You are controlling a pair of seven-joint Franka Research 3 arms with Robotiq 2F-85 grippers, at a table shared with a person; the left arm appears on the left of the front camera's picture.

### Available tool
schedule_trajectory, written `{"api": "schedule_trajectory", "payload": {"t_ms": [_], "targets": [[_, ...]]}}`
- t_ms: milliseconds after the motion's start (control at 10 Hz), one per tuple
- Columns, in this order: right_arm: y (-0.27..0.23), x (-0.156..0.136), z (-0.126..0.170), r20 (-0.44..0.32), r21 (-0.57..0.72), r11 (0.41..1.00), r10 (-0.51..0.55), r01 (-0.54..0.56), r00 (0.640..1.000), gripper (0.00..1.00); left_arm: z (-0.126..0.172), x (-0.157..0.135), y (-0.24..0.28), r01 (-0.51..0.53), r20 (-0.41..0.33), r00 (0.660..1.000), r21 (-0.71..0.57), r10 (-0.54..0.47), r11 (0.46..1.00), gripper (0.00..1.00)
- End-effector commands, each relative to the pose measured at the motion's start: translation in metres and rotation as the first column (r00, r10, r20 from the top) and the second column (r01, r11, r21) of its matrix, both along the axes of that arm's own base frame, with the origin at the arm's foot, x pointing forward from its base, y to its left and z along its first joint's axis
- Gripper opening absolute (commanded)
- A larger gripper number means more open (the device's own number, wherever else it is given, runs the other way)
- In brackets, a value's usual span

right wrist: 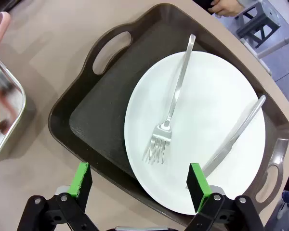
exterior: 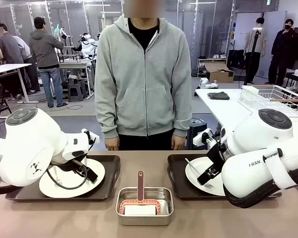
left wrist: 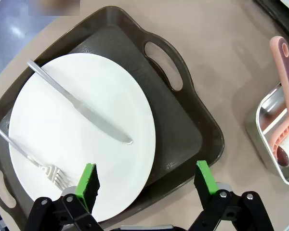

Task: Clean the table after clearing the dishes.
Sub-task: When the left (or right) Handle tray is removed, use the left hand (or right hand) to clean the left (or right) side of the table with the Lint Roller.

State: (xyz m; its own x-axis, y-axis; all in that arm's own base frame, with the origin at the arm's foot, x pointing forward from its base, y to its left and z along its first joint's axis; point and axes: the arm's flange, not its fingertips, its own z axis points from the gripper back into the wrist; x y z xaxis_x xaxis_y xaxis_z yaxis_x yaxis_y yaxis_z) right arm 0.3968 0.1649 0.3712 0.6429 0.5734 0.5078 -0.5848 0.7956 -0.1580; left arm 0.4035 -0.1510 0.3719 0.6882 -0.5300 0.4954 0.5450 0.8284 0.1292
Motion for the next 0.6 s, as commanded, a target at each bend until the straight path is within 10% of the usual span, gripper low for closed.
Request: {"api": "schedule_trajectory", "payload": {"t_ms": [0,500], "targets": [[0.0000,0.0000,0.0000,0.000,0.000,1.000,0.000,0.000,1.000,1.00,0.0000,-0.0001,-0.0002,0.000,0.000,1.000,0.000,0.000,1.000,1.00],[0.0000,0.0000,0.0000,0.000,0.000,1.000,0.000,0.000,1.000,1.00,0.0000,-0.0001,-0.0002,0.000,0.000,1.000,0.000,0.000,1.000,1.00]]}}
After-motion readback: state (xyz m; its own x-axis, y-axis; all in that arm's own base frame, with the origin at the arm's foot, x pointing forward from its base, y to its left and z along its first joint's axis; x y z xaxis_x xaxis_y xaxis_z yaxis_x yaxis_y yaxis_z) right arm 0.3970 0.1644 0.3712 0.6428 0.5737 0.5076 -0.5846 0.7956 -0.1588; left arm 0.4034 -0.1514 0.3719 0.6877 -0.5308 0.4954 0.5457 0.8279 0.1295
